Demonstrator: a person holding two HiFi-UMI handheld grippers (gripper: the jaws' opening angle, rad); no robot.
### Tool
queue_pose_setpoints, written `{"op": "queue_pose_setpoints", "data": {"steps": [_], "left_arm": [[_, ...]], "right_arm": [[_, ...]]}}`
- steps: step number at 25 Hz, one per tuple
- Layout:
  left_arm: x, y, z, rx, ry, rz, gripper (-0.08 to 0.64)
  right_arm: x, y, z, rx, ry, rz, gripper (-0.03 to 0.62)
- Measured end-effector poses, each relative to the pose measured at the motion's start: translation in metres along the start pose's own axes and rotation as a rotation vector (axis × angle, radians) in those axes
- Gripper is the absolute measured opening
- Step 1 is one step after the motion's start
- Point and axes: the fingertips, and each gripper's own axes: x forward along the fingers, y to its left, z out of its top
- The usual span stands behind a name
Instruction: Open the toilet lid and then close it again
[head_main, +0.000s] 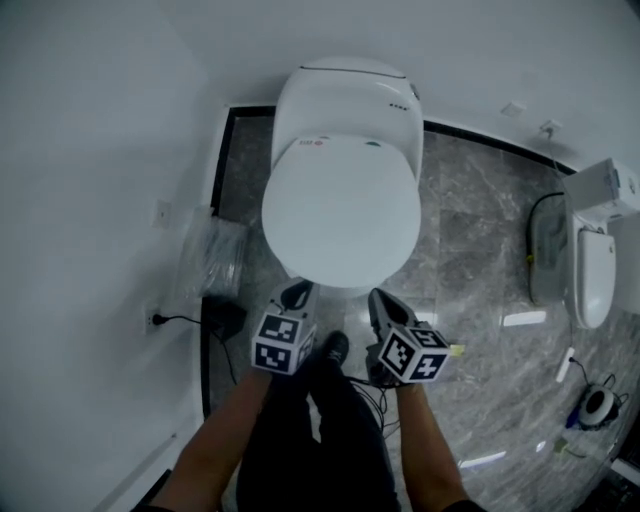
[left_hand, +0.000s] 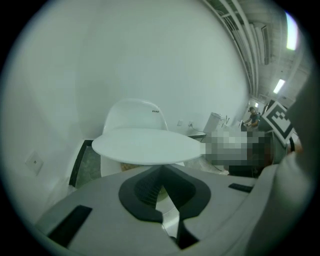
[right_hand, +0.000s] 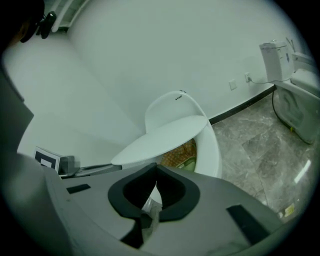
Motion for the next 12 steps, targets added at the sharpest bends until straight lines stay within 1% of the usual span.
{"op": "queue_pose_setpoints", "data": {"steps": [5, 12], "left_arm": [[-0.005, 0.001, 0.035, 0.01, -0.042, 0.02, 0.009], [-0.009, 0.003, 0.084, 0.011, -0.106, 0.039, 0.009]], "right_arm": [[0.007, 0.017, 0.033, -0.061, -0.011, 0.045, 0.011], [0.005, 0.036, 0.079, -0.106, -0.051, 0.062, 0.011]]}}
